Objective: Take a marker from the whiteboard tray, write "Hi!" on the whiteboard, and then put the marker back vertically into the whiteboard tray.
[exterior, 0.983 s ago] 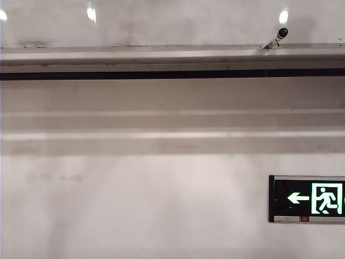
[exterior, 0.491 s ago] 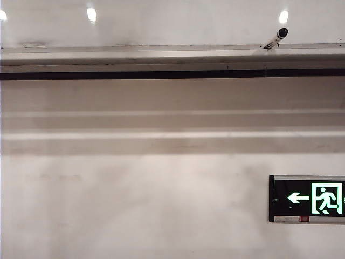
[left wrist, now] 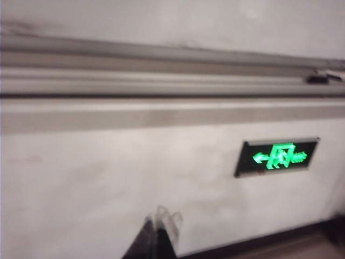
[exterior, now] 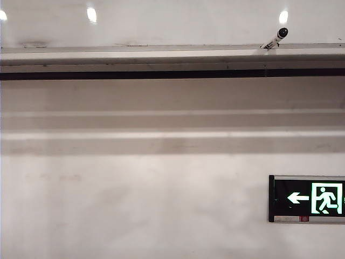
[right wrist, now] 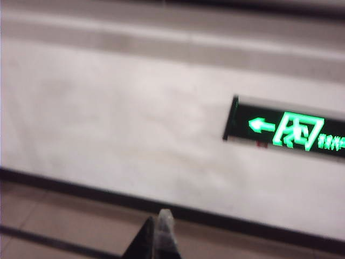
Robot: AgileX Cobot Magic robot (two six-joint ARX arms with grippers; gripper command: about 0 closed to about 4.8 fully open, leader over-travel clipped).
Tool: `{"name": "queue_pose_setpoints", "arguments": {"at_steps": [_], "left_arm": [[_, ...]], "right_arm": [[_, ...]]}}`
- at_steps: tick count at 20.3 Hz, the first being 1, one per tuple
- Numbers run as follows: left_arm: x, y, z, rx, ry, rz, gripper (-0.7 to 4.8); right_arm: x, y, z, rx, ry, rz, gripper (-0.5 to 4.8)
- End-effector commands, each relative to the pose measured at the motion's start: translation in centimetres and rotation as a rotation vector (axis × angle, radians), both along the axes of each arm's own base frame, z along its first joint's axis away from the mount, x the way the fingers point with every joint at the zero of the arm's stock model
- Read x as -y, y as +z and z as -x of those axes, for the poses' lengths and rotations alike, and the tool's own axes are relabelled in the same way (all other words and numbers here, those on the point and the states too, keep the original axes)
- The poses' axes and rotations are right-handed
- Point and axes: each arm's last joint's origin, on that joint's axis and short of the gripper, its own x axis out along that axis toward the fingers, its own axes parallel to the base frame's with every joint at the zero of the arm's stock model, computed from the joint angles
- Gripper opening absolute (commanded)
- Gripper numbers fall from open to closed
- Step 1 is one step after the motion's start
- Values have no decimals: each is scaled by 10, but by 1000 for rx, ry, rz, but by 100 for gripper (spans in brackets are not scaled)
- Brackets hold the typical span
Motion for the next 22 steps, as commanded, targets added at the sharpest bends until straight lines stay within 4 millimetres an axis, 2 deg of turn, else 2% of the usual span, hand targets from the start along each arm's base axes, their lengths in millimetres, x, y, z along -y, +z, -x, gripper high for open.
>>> {"name": "queue_pose_setpoints", "arguments": {"at_steps": [1, 4, 6, 9, 14, 18, 22], "left_arm": [[2, -22, -6, -5, 0, 8, -5], [3, -41, -10, -5, 0, 4, -6], [3, -46, -10, -16, 23, -1, -6], [-1, -50, -8, 19, 78, -9, -6], [-18, -59, -5, 77, 195, 0, -6], [-28, -65, -6, 14, 248, -18, -6], [-29, -67, -6, -6, 339, -18, -6]], "right_arm": [[0, -1, 0, -15, 1, 6, 13], [0, -1, 0, -16, 1, 7, 13], [0, -1, 0, -16, 1, 7, 13], [0, -1, 0, -16, 1, 7, 13], [0, -1, 0, -17, 0, 7, 13], [0, -1, 0, -18, 0, 8, 13], [0, -1, 0, -18, -3, 8, 13]]}}
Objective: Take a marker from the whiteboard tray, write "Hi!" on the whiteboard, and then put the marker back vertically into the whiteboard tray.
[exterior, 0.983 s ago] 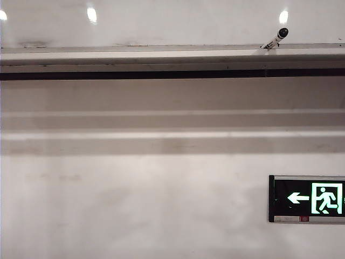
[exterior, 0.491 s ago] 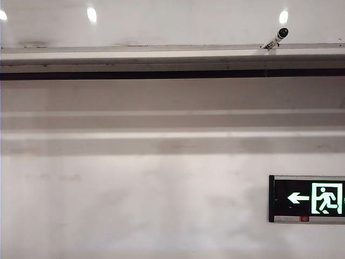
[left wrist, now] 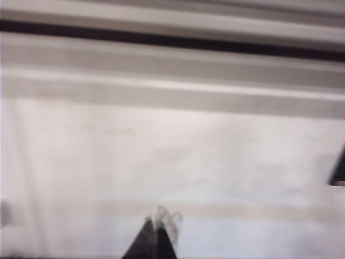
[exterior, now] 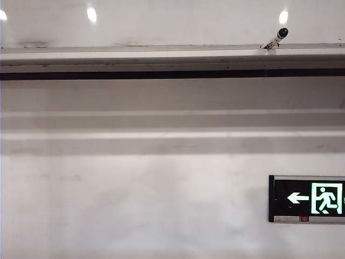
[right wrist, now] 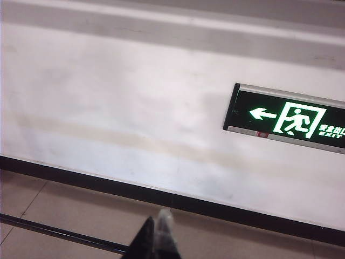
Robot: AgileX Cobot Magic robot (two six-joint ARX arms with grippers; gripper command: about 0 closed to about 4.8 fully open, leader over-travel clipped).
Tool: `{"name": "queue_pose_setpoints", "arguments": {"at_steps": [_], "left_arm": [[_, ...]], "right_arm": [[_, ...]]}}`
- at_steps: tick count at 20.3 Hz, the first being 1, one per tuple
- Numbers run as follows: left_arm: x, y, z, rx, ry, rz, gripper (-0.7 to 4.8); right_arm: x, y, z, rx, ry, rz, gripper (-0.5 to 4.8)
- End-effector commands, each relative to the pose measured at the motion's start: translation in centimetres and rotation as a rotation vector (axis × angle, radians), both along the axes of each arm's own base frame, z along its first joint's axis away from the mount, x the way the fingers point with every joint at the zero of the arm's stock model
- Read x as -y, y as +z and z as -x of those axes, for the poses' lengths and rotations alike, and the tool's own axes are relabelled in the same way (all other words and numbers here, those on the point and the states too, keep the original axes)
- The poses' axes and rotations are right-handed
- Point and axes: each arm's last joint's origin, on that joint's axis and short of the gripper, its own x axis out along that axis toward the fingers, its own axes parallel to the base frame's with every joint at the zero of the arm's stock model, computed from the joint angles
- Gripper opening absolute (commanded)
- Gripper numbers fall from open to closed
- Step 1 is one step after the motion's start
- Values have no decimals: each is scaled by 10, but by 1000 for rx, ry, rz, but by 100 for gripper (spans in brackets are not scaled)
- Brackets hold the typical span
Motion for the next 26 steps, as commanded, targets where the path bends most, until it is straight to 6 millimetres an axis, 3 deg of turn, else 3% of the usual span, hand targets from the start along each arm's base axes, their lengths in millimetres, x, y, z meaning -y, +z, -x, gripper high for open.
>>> {"name": "queue_pose_setpoints", "arguments": {"at_steps": [1, 17, 21, 26], "left_arm": [[1, 0, 0, -3, 28, -1, -6], [3, 0, 0, -2, -10, -2, 4], [3, 0, 0, -2, -10, -1, 4], [3, 0, 0, -2, -10, -2, 4]], "right_arm": [[0, 2, 0, 16, -3, -3, 13], [0, 1, 0, 22, -3, -4, 13], [7, -7, 4, 56, -56, -14, 13], [22, -23, 10, 218, -168, -49, 13]]}}
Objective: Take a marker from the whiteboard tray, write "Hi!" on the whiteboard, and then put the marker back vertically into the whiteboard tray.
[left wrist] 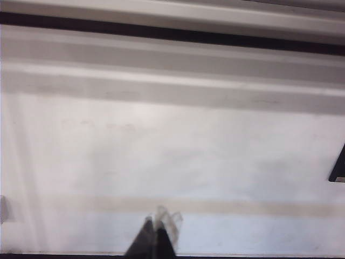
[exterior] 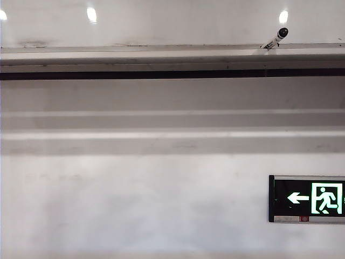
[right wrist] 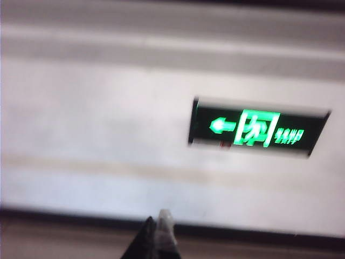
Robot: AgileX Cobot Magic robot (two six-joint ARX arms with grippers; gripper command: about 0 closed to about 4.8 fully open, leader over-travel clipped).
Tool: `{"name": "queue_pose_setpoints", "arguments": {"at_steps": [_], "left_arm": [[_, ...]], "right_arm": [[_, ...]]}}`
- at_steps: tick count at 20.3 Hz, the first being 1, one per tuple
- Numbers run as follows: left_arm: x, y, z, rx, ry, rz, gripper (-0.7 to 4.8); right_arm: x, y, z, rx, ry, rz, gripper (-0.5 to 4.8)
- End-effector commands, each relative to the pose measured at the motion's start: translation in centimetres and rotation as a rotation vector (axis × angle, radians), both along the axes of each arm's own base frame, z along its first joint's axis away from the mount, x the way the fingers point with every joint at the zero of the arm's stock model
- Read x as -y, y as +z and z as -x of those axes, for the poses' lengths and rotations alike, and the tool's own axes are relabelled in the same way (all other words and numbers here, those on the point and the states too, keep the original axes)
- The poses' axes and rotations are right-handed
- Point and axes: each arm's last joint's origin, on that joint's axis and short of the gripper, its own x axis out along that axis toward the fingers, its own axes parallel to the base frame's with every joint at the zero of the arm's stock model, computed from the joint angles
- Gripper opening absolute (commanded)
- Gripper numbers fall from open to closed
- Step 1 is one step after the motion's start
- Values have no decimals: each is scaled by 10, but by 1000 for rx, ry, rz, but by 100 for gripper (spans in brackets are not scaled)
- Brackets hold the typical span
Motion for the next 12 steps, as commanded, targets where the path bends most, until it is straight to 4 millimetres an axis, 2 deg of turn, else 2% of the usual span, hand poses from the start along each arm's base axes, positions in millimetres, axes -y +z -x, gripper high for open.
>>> {"name": "queue_pose_setpoints", "arguments": {"at_steps": [1, 5, 12], "left_arm": [[0, 1, 0, 10, -3, -2, 4], [0, 1, 0, 10, -3, -2, 4], [0, 1, 0, 10, -3, -2, 4]], "right_arm": [[4, -4, 3, 115, -37, -14, 13], [5, -16, 2, 116, -22, -14, 13], [10, -16, 2, 119, -74, -11, 13]]}}
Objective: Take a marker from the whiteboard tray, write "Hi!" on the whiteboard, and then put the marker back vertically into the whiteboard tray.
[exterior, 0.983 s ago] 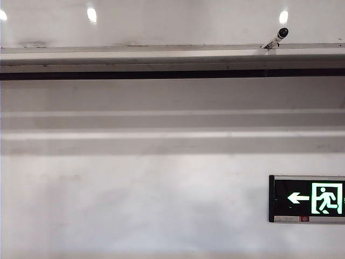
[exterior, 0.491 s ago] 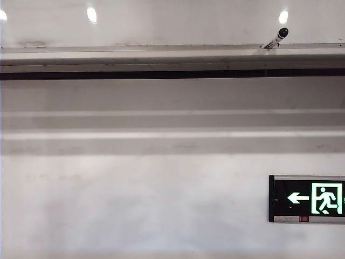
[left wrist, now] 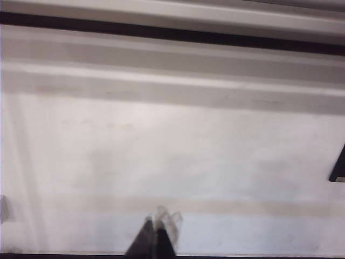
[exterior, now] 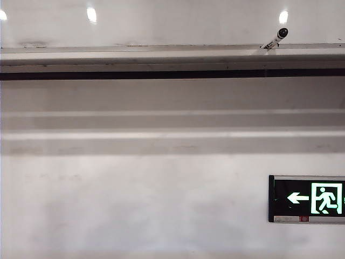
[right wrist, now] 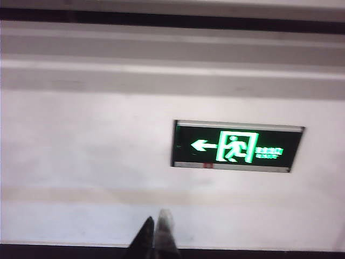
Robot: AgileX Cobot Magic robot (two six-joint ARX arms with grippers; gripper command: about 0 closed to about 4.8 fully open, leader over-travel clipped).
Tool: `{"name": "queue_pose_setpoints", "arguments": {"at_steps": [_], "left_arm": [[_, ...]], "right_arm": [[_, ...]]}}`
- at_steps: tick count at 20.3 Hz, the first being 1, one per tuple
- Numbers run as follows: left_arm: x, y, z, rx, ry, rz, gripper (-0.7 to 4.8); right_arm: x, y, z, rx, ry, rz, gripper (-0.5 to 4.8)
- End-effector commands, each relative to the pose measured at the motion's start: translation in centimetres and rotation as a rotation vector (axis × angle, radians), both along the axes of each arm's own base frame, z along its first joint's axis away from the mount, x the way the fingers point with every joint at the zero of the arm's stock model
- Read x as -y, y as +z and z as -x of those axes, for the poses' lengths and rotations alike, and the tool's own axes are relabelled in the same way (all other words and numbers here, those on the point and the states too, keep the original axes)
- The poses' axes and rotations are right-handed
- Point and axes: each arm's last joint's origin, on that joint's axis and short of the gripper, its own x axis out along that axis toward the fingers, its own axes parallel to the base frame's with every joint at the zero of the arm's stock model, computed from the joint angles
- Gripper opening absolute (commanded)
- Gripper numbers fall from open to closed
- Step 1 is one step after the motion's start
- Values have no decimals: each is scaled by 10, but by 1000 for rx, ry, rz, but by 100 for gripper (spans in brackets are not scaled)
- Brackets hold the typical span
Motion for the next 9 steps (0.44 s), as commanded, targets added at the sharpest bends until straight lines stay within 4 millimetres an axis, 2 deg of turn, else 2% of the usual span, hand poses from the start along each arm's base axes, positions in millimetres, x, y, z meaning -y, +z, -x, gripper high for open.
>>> {"name": "queue_pose_setpoints", "arguments": {"at_steps": [1, 9], "left_arm": [[0, 1, 0, 11, -3, -2, 4], [0, 1, 0, 11, -3, -2, 4]], "right_arm": [[2, 2, 0, 21, -24, 1, 13], [2, 3, 0, 21, -26, 1, 13]]}}
